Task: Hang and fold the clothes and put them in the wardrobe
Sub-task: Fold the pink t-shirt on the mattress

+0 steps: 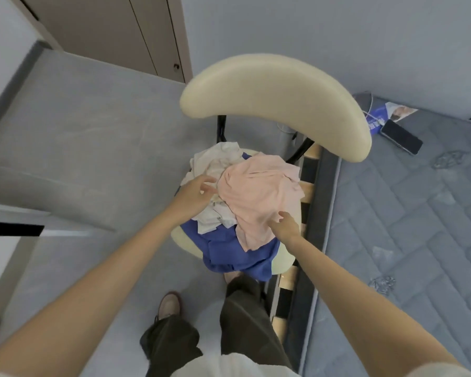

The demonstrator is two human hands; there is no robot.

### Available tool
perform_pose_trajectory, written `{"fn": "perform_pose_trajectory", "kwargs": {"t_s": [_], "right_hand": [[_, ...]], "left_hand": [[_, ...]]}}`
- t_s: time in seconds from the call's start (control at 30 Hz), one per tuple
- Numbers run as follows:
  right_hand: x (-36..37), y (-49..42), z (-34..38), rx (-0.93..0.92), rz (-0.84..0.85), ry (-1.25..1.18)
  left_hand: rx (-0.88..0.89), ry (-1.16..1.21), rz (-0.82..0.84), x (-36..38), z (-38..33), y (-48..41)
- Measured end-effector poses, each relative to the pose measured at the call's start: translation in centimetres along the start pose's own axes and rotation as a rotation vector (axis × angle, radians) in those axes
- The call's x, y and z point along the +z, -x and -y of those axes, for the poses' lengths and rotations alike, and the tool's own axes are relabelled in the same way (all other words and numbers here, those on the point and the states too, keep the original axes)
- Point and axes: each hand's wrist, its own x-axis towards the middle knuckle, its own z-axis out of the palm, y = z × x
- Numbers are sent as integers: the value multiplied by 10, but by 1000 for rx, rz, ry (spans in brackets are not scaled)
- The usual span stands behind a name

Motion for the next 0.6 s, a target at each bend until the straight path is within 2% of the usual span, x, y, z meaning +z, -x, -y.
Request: {"fn": "perform_pose_trajectory", "kwargs": {"t_s": [0.2, 0.3, 0.5, 0.6], "right_hand": [[8, -52, -6, 233, 180, -234], [15, -69, -18, 283, 156, -333], [17, -77, -27, 180, 90, -234], [8, -59, -16, 16, 44, -271]], "left_hand": [[-110, 58, -23, 46, 14, -26], [-134, 69, -36, 61, 19, -27], [-173, 106, -43, 74, 27, -20], [-154, 64, -53, 74, 20, -11]]}}
